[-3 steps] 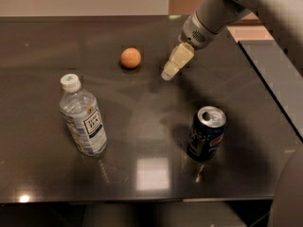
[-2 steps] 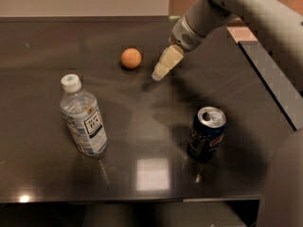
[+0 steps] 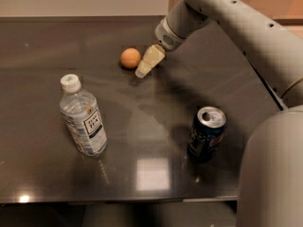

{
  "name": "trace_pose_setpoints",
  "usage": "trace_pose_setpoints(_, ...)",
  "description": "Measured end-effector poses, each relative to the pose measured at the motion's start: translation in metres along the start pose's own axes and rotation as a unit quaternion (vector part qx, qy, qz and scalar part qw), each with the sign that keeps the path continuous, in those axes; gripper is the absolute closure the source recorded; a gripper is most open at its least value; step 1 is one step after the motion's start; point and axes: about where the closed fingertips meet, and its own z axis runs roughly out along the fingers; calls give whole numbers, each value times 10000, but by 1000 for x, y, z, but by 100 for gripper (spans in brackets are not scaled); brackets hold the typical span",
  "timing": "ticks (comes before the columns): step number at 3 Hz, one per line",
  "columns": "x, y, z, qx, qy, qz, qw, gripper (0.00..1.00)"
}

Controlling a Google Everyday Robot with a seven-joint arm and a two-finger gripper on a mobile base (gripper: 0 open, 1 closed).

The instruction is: Move orange near blue plastic bottle

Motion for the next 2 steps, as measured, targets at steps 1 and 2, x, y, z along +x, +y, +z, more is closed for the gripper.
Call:
trace_pose_setpoints(1, -12, -7, 17, 21, 31, 56, 10000, 0)
trace_pose_setpoints(2, -21, -13, 30, 33, 87, 87, 9999, 0)
